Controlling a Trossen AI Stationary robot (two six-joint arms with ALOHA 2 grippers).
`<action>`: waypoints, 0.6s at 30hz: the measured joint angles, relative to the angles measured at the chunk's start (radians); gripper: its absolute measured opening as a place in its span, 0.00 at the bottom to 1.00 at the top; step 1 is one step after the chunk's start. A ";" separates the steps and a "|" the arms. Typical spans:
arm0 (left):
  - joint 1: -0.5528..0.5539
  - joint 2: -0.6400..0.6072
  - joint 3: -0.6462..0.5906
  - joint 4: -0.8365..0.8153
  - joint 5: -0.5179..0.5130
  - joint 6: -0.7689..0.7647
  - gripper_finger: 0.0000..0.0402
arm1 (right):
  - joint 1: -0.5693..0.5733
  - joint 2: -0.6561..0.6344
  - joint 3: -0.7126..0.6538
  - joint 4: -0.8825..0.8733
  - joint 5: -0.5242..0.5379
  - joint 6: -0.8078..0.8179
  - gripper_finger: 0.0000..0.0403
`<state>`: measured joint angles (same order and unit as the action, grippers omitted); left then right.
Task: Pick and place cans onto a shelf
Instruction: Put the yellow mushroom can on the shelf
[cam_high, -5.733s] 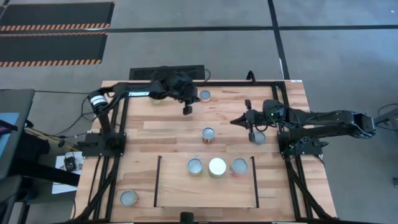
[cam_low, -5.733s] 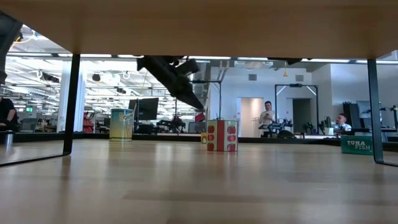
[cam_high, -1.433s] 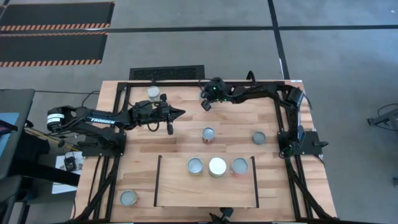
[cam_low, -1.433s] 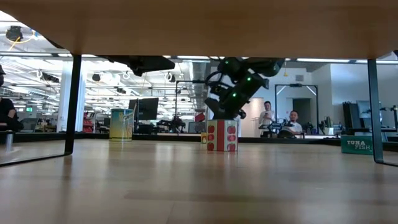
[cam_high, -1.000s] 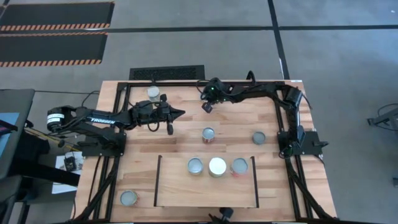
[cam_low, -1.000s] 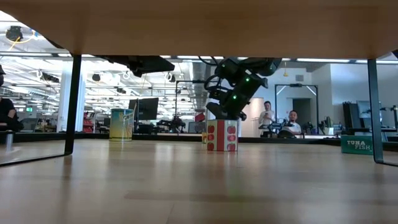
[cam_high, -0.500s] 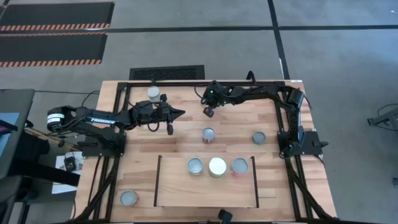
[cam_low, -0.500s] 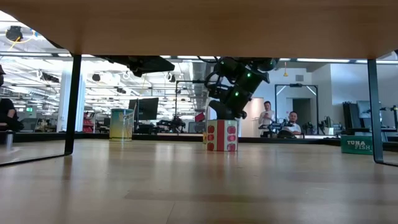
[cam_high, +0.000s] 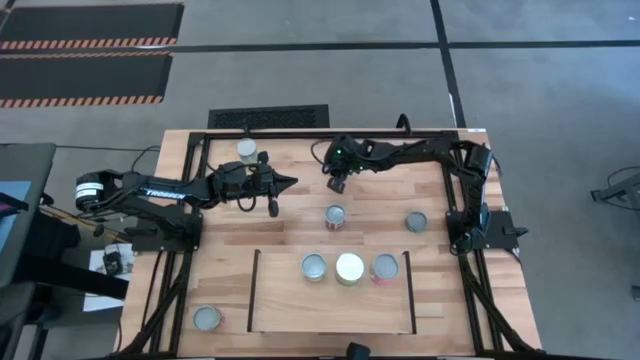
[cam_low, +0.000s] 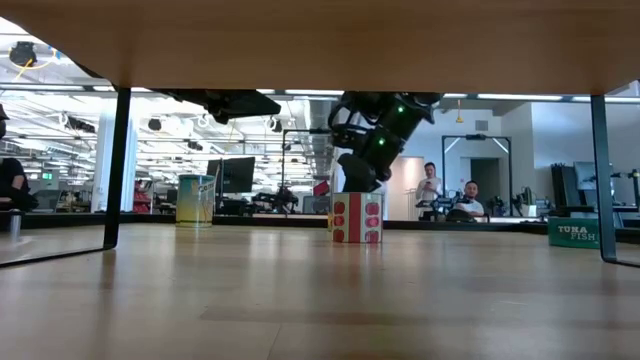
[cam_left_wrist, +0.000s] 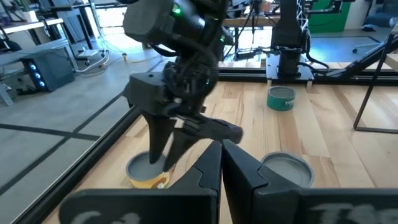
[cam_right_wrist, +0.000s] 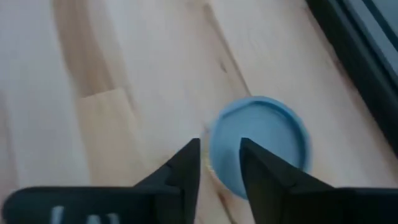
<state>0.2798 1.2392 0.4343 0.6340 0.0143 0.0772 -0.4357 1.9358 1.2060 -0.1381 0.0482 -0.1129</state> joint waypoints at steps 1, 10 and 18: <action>0.000 0.000 0.000 0.000 0.000 0.000 0.00 | 0.001 0.000 0.000 0.001 -0.002 -0.005 0.37; 0.000 0.000 0.000 -0.001 0.006 0.000 0.00 | -0.021 0.003 0.000 0.002 -0.028 -0.050 0.43; 0.000 0.000 0.000 -0.005 0.006 -0.001 0.00 | -0.020 0.044 0.002 0.005 -0.042 -0.072 0.40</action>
<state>0.2801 1.2392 0.4343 0.6295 0.0200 0.0765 -0.4561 1.9797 1.2076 -0.1330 0.0067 -0.1852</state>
